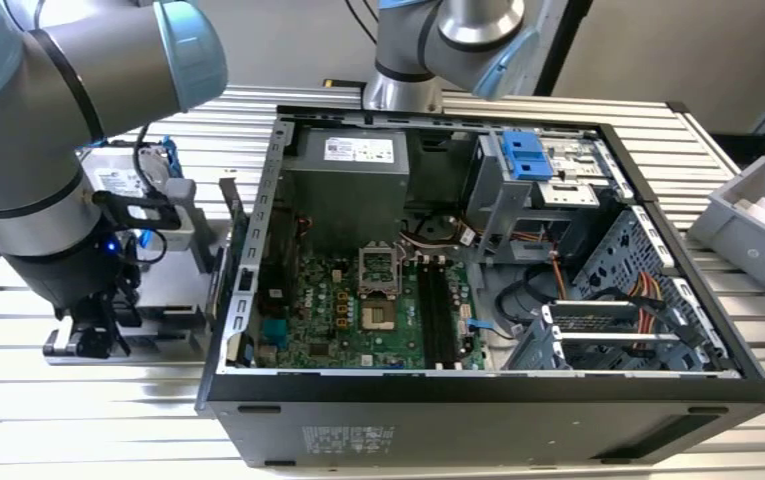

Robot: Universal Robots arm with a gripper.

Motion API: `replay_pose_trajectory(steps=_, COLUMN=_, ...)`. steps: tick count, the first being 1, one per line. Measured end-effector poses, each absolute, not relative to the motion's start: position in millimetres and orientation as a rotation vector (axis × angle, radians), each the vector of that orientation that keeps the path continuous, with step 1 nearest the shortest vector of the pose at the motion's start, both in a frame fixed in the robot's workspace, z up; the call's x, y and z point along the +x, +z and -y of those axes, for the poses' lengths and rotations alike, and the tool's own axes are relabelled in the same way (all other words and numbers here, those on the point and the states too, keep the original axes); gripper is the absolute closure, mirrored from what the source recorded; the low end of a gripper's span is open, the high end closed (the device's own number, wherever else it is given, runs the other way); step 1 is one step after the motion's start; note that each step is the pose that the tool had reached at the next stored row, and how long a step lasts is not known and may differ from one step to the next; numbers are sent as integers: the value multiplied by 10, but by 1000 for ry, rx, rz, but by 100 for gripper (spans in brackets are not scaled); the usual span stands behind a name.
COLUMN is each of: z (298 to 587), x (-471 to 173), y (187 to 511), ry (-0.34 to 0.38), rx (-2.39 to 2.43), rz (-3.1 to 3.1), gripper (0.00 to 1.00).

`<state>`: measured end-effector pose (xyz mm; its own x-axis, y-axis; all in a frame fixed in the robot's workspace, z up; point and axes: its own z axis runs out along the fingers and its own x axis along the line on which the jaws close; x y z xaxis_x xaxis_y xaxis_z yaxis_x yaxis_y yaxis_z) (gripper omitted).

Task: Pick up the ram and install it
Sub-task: 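Pick up the ram and move it above insertion slot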

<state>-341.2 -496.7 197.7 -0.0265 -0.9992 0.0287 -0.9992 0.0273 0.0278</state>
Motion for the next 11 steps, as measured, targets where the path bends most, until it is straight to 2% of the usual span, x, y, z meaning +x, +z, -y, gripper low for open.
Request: replay_pose_trajectory(steps=11, z=4967, x=-3412, y=1945, ry=0, rx=2160, rz=2226, gripper=0)
